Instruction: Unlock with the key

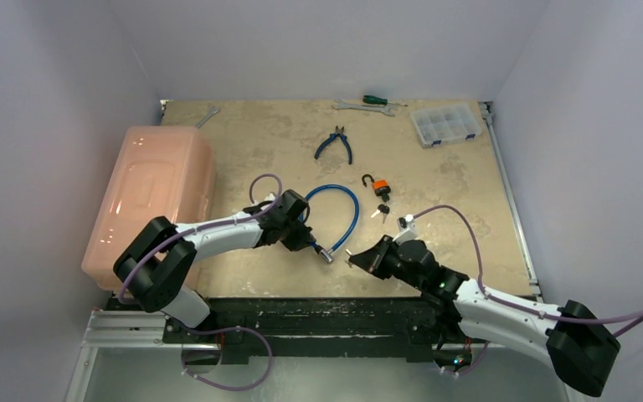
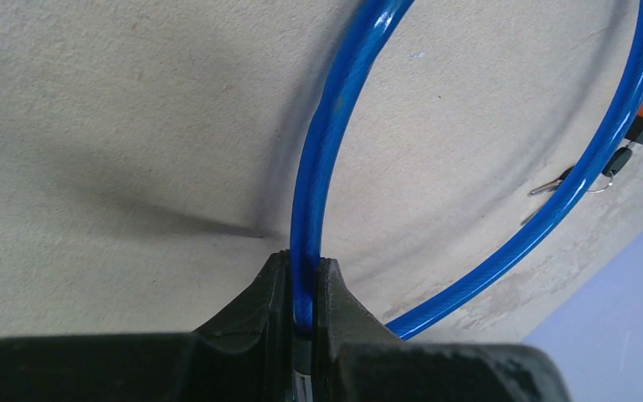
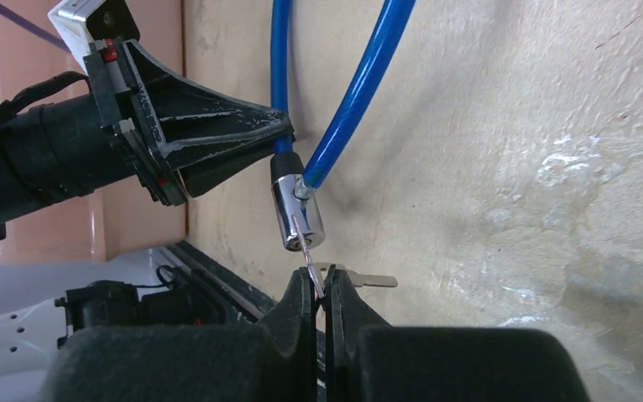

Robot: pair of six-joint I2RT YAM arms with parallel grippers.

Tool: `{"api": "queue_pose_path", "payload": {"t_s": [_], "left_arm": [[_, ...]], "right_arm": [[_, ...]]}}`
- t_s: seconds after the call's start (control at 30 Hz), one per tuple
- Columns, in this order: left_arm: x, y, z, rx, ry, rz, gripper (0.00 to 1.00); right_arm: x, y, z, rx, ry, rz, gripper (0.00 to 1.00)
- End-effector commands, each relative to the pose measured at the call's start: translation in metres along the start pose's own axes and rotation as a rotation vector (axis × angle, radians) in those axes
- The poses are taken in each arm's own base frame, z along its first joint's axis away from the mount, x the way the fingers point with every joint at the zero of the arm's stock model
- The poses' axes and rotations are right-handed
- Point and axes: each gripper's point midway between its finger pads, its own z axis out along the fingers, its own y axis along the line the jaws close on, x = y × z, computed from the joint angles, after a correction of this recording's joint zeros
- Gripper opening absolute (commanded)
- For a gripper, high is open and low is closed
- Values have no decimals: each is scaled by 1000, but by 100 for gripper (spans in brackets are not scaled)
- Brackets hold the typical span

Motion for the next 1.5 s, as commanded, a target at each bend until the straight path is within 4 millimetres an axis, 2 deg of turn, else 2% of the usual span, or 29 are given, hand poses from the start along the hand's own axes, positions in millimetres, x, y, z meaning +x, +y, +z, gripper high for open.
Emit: {"api": "queue_pose_path", "payload": {"t_s": [0.0, 0.3, 0.87, 1.47], "left_arm": [[-2, -31, -15, 125, 2, -70, 0], [-4, -28, -11, 112, -10, -77, 0], [0, -31, -5, 124, 14, -83, 0], [4, -30, -2, 146, 35, -89, 0]], "right_arm": [[3, 22, 3, -91, 15, 102, 0], [12, 19, 4, -97, 29, 185, 0], [34, 16, 11, -78, 65, 210, 0], [20, 17, 14, -57, -5, 212, 0]]}}
